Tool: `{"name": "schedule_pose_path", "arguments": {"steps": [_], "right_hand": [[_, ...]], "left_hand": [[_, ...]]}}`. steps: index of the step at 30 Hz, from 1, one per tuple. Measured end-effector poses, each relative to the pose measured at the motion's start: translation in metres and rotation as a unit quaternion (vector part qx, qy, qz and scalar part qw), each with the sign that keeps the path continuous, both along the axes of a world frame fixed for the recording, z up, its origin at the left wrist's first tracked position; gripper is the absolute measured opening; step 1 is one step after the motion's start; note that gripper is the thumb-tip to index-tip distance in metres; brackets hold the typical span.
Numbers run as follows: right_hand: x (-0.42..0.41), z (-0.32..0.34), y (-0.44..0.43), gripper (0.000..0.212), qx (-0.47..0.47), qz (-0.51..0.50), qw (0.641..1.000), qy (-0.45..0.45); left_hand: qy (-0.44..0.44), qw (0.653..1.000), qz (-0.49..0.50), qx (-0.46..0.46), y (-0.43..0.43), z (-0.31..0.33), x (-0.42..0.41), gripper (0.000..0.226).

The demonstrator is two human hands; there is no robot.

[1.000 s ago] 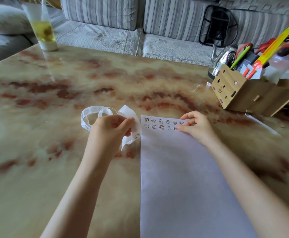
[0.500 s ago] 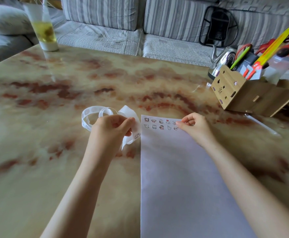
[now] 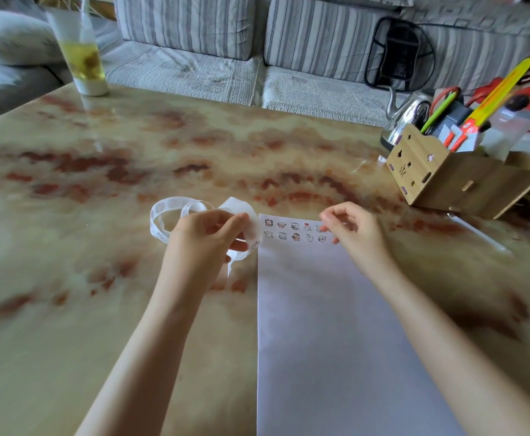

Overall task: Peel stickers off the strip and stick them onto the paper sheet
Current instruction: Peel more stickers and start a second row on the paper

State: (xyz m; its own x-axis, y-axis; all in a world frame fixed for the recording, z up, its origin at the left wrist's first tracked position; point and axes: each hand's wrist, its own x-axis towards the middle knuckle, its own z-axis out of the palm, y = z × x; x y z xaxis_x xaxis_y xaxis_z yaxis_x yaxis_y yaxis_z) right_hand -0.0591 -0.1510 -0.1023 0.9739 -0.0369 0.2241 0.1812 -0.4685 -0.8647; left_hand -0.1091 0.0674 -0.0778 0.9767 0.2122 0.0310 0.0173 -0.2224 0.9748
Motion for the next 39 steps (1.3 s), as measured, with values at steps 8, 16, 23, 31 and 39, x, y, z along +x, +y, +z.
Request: {"name": "schedule_pose_path", "arguments": {"steps": [8, 16, 23, 31, 39], "right_hand": [[-0.036, 0.030, 0.059, 0.012, 0.036, 0.185, 0.982, -0.010], [-0.033, 0.027, 0.067, 0.013, 0.071, 0.182, 0.981, 0.005], [-0.027, 0.027, 0.068, 0.012, 0.085, 0.174, 0.981, -0.003], [-0.028, 0.022, 0.067, 0.009, 0.070, 0.163, 0.984, -0.012], [-0.029, 0.023, 0.069, 0.013, 0.082, 0.145, 0.986, -0.026]], "left_hand": [[-0.024, 0.999, 0.009, -0.025, 0.003, 0.001, 0.002, 0.022], [-0.022, 0.997, -0.002, -0.077, 0.001, 0.002, 0.003, 0.026], [-0.019, 0.999, -0.019, -0.032, 0.000, 0.001, 0.001, 0.018], [-0.039, 0.999, -0.008, -0.027, -0.001, -0.003, 0.003, 0.022], [-0.046, 0.997, -0.012, -0.057, -0.004, -0.004, 0.004, 0.020]]}}
